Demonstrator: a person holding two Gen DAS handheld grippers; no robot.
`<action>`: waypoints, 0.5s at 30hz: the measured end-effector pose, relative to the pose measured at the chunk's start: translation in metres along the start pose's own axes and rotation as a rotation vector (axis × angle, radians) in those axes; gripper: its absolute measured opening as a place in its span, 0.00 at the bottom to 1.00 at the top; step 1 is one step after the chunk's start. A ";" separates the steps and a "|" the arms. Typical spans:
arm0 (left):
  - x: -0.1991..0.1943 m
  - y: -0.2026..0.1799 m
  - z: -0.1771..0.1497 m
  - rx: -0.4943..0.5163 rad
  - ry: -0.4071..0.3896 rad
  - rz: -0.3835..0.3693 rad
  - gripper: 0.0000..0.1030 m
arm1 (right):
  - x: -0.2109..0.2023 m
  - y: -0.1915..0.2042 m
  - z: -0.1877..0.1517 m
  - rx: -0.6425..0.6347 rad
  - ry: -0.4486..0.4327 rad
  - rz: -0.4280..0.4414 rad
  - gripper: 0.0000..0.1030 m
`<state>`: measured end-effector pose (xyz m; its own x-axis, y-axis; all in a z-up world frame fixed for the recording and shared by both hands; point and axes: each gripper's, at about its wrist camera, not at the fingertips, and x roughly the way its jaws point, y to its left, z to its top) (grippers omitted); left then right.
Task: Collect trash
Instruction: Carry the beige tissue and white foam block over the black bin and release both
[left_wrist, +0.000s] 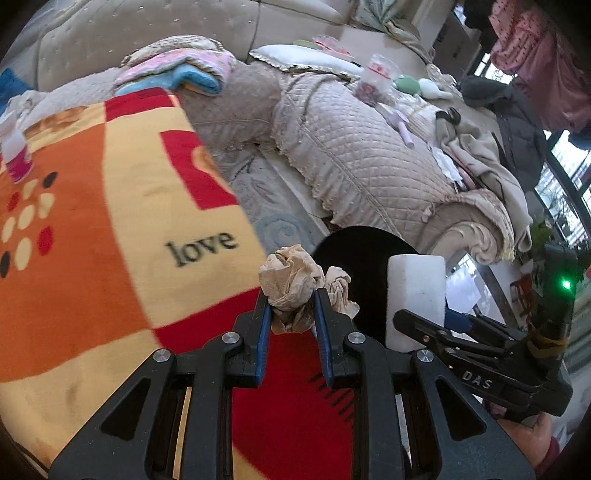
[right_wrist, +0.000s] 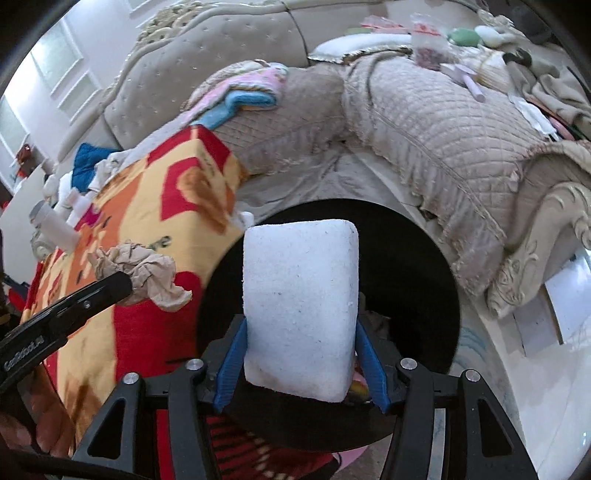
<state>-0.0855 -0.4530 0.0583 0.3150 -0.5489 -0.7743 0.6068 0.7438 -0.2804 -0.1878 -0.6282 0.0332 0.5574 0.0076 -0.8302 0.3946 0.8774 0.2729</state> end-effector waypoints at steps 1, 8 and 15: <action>0.003 -0.004 0.000 0.009 0.002 -0.004 0.20 | 0.001 -0.003 0.000 0.009 0.001 -0.006 0.55; 0.017 -0.014 -0.001 0.023 0.033 -0.075 0.32 | 0.001 -0.017 -0.002 0.060 -0.003 -0.018 0.67; 0.009 -0.013 -0.008 0.067 -0.004 -0.023 0.61 | -0.009 -0.013 -0.008 0.047 -0.041 -0.035 0.69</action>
<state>-0.0964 -0.4646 0.0508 0.3034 -0.5668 -0.7659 0.6613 0.7040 -0.2590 -0.2045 -0.6358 0.0334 0.5714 -0.0432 -0.8195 0.4481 0.8530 0.2674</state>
